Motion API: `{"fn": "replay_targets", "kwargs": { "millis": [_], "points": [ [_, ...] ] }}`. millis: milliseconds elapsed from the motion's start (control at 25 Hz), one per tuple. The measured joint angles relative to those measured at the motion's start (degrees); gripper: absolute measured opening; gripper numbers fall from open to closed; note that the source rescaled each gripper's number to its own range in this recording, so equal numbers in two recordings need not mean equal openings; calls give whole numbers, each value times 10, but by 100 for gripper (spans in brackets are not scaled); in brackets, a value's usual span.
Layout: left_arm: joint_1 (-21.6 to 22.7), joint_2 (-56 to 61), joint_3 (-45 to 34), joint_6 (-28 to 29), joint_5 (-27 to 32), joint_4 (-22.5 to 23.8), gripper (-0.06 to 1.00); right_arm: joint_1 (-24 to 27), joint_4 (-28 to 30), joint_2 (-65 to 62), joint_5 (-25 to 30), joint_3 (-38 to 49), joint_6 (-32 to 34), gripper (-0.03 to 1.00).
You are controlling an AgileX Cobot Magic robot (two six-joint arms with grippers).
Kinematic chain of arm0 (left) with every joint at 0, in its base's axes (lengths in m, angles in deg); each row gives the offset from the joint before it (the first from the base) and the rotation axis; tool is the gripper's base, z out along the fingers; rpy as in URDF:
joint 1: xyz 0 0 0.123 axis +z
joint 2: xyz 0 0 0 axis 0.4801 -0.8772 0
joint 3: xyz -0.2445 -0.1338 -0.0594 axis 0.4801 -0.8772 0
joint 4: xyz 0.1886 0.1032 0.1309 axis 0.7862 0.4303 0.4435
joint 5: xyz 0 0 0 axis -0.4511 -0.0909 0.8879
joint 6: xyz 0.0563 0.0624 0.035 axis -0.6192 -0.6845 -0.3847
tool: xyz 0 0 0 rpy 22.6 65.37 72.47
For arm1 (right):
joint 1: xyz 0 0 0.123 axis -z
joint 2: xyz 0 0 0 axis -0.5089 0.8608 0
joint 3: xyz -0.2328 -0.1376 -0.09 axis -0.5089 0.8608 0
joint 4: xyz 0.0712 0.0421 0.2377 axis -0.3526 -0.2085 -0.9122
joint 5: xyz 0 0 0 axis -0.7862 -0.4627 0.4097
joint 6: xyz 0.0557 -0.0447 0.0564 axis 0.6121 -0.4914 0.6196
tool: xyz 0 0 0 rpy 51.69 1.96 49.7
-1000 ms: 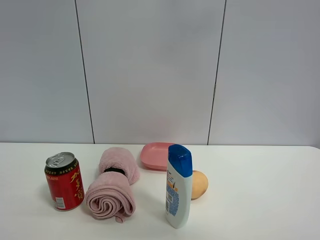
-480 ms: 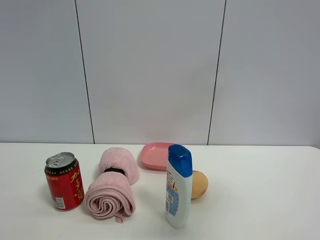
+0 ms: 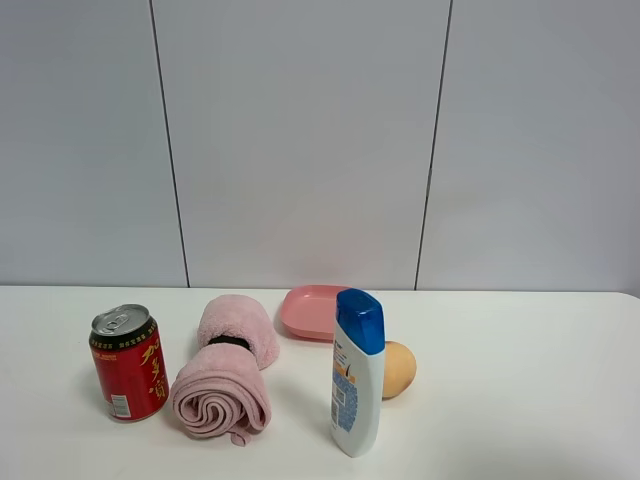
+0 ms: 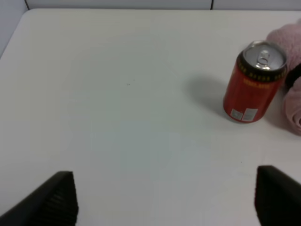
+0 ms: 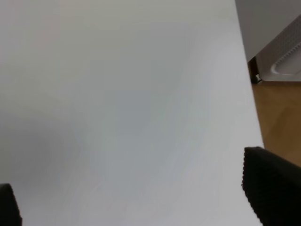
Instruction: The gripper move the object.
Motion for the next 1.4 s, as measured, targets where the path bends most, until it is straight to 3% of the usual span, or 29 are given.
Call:
{"fn": "replay_targets", "kwargs": {
  "millis": [400,880,1400],
  "points": [
    [0,0,0,0,0,0,100,13,-41,-149,26,85,34,93],
    [0,0,0,0,0,0,100,206,-48,-272,14,103,34,93],
    [0,0,0,0,0,0,100,219,-49,-296,14,103,32,92]
  ]
}}
